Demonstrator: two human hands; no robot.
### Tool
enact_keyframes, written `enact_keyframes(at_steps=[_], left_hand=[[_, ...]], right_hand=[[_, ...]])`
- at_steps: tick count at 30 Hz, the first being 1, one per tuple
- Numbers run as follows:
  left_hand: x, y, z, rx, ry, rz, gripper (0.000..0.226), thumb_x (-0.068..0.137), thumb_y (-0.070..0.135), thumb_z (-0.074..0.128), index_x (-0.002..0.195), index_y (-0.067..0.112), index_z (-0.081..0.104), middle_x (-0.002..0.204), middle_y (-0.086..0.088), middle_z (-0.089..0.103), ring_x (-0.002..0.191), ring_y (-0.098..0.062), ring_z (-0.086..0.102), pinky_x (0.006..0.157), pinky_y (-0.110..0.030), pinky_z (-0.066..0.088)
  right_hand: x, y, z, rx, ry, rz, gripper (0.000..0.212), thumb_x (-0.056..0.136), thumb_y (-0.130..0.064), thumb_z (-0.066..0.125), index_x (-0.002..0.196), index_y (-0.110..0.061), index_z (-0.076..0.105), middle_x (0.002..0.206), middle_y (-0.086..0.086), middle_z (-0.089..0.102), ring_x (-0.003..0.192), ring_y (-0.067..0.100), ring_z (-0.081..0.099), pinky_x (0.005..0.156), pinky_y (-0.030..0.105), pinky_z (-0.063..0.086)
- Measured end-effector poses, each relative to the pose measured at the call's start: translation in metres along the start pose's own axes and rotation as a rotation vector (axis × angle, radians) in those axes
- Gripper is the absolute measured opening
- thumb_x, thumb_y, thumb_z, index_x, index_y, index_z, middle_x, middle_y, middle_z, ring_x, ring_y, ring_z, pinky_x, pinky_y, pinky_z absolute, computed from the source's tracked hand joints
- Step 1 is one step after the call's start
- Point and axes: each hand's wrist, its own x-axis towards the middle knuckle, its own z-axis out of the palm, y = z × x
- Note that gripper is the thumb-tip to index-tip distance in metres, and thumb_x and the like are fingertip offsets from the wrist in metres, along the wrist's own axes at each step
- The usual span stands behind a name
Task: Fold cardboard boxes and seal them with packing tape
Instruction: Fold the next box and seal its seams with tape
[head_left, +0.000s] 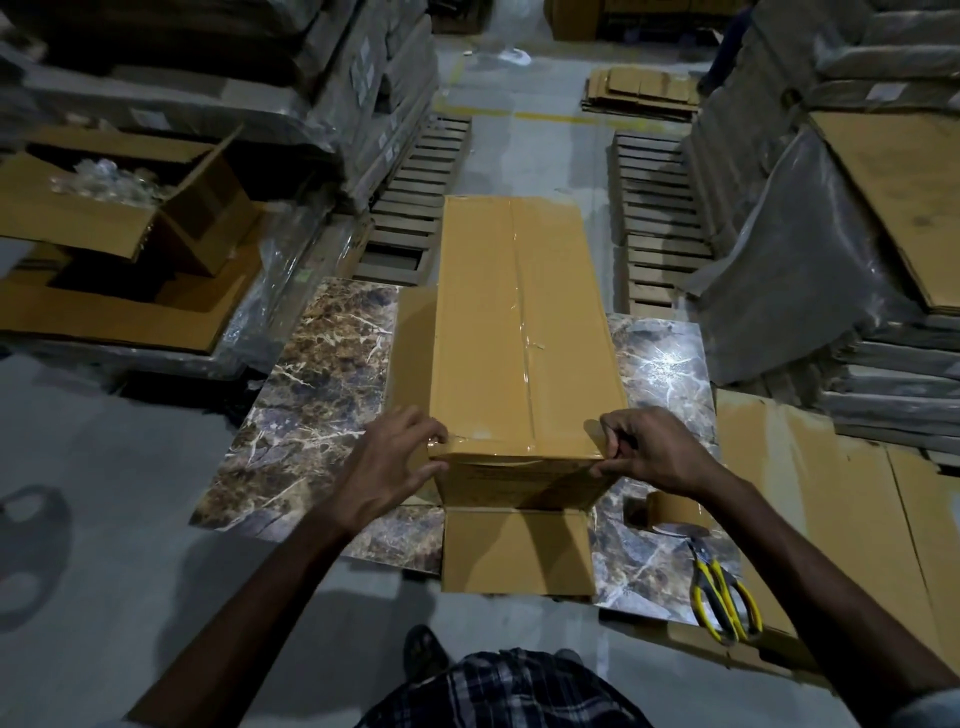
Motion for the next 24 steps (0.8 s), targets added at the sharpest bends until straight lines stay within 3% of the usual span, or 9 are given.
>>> enact_keyframes(at_steps=[5, 8, 10, 12, 17, 21, 24], left_hand=[[0.034, 0.035, 0.023, 0.059, -0.002, 0.12, 0.042, 0.069, 0.039, 0.093, 0.093, 0.024, 0.063, 0.097, 0.005, 0.059, 0.087, -0.013, 0.049, 0.074, -0.032, 0.039], [0.057, 0.054, 0.039, 0.07, -0.061, 0.174, 0.05, 0.066, 0.048, 0.093, 0.086, 0.026, 0.053, 0.09, 0.006, 0.054, 0.08, -0.012, 0.041, 0.069, -0.029, 0.032], [0.066, 0.064, 0.046, 0.094, -0.07, 0.208, 0.052, 0.066, 0.057, 0.09, 0.083, 0.024, 0.053, 0.086, 0.004, 0.054, 0.077, -0.015, 0.043, 0.065, -0.03, 0.035], [0.07, 0.072, 0.049, 0.145, -0.063, 0.203, 0.054, 0.069, 0.068, 0.082, 0.084, 0.022, 0.058, 0.086, 0.003, 0.057, 0.076, -0.017, 0.047, 0.065, -0.032, 0.038], [0.073, 0.087, 0.046, 0.286, -0.113, 0.094, 0.07, 0.073, 0.087, 0.063, 0.097, 0.021, 0.066, 0.099, 0.001, 0.063, 0.089, -0.022, 0.057, 0.073, -0.034, 0.027], [0.063, 0.068, 0.046, 0.253, -0.046, 0.119, 0.068, 0.07, 0.086, 0.066, 0.097, 0.024, 0.06, 0.099, 0.002, 0.058, 0.088, -0.021, 0.052, 0.074, -0.034, 0.036], [0.047, 0.03, 0.038, 0.246, 0.034, 0.009, 0.077, 0.064, 0.095, 0.055, 0.104, 0.03, 0.054, 0.11, 0.004, 0.055, 0.094, -0.018, 0.05, 0.078, -0.036, 0.046]], right_hand=[[0.003, -0.006, 0.009, -0.196, -0.012, -0.007, 0.053, 0.068, -0.045, 0.093, 0.062, -0.036, 0.041, 0.06, -0.014, 0.049, 0.058, 0.0, 0.045, 0.055, 0.024, 0.025], [0.003, -0.007, 0.008, -0.229, -0.026, 0.005, 0.055, 0.068, -0.045, 0.093, 0.061, -0.036, 0.039, 0.06, -0.015, 0.047, 0.058, -0.001, 0.043, 0.054, 0.024, 0.023], [0.002, -0.007, 0.007, -0.255, -0.029, 0.006, 0.055, 0.068, -0.044, 0.092, 0.062, -0.036, 0.038, 0.06, -0.016, 0.046, 0.059, -0.002, 0.042, 0.054, 0.025, 0.023], [0.002, -0.008, 0.007, -0.28, -0.019, 0.005, 0.056, 0.067, -0.043, 0.092, 0.062, -0.036, 0.037, 0.061, -0.016, 0.045, 0.061, -0.002, 0.041, 0.054, 0.026, 0.023], [0.001, -0.013, 0.008, -0.302, -0.002, 0.007, 0.056, 0.066, -0.039, 0.092, 0.064, -0.034, 0.037, 0.063, -0.017, 0.043, 0.063, 0.008, 0.043, 0.057, 0.03, 0.024], [-0.004, -0.023, 0.01, -0.165, 0.059, 0.09, 0.051, 0.068, -0.049, 0.092, 0.064, -0.033, 0.044, 0.063, -0.014, 0.049, 0.063, 0.002, 0.044, 0.055, 0.023, 0.024], [-0.017, -0.026, 0.014, 0.179, 0.182, 0.192, 0.039, 0.072, -0.054, 0.088, 0.067, -0.027, 0.06, 0.065, -0.004, 0.061, 0.061, 0.01, 0.053, 0.056, 0.018, 0.037]])
